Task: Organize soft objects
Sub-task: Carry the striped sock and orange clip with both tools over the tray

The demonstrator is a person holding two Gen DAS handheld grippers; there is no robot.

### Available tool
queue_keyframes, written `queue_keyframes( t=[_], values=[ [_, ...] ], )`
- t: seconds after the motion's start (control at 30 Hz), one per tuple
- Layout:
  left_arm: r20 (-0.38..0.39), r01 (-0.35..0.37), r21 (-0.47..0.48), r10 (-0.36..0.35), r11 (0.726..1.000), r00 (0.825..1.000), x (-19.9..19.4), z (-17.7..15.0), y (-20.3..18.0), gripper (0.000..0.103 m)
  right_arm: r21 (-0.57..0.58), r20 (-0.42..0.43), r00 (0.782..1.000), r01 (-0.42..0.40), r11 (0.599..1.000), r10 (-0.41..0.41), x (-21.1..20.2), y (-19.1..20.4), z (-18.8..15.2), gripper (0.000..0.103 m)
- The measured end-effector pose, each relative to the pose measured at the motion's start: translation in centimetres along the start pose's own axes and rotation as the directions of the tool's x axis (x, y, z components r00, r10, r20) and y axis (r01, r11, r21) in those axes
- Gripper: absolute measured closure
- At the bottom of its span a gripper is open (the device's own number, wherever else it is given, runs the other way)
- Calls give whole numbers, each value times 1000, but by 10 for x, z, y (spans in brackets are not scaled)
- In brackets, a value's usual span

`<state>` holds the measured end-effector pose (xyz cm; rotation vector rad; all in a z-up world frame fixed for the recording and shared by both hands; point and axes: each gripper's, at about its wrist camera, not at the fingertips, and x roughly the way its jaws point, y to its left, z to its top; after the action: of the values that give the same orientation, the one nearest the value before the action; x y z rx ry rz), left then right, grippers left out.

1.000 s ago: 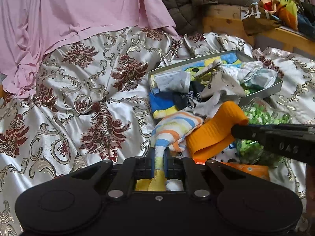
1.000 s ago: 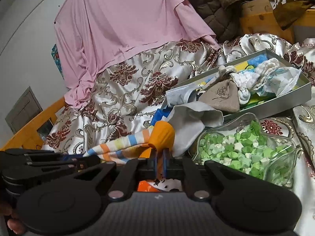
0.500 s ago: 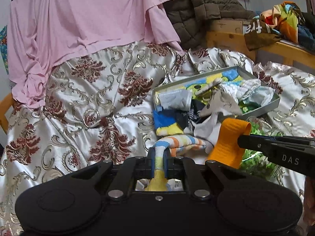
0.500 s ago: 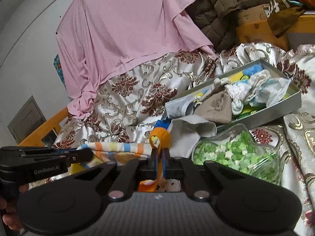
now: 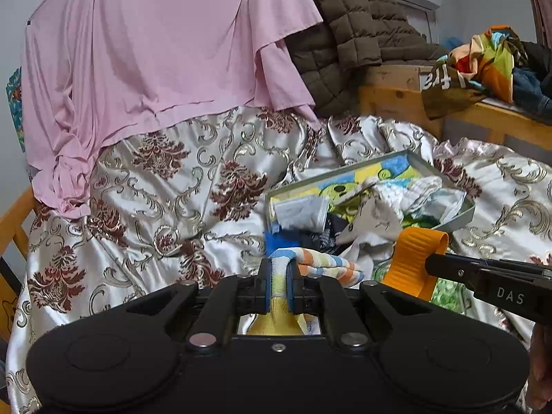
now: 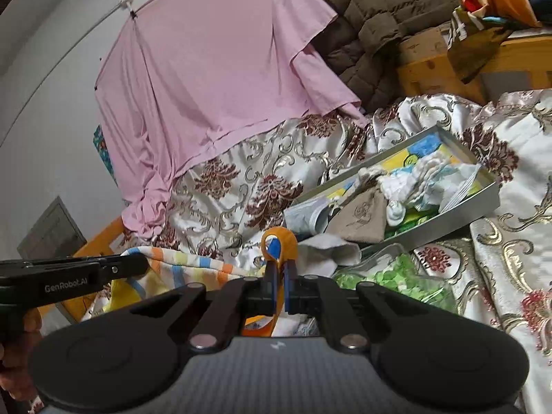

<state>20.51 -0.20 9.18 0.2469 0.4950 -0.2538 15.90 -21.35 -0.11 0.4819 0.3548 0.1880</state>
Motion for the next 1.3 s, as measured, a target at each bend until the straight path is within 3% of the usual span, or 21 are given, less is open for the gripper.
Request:
queue_keyframes(
  t=[0.27, 0.37, 0.57, 0.8, 1.03, 1.3],
  values=[
    [55, -6, -5, 6, 1000, 998, 5, 33, -17, 95, 39, 35, 999, -20, 999, 18, 4, -10, 40, 99],
    [91, -7, -32, 10, 999, 996, 23, 53, -22, 95, -40, 38, 999, -7, 999, 8, 20, -14, 65, 99],
    [175, 4, -114, 16, 993, 984, 82, 98, -27, 95, -139, 24, 999, 44, 989, -41, 77, -34, 122, 99],
    [216, 18, -208, 28, 978, 976, 170, 131, -27, 95, -137, -5, 995, 99, 986, -101, 160, -74, 162, 99],
    [175, 36, -281, 14, 959, 984, 244, 127, -32, 95, -113, -90, 983, 146, 983, -157, 221, -108, 159, 99],
    [81, 94, -281, -74, 955, 994, 287, 94, -51, 95, -143, -147, 967, 185, 972, -206, 236, -124, 150, 98]
  ],
)
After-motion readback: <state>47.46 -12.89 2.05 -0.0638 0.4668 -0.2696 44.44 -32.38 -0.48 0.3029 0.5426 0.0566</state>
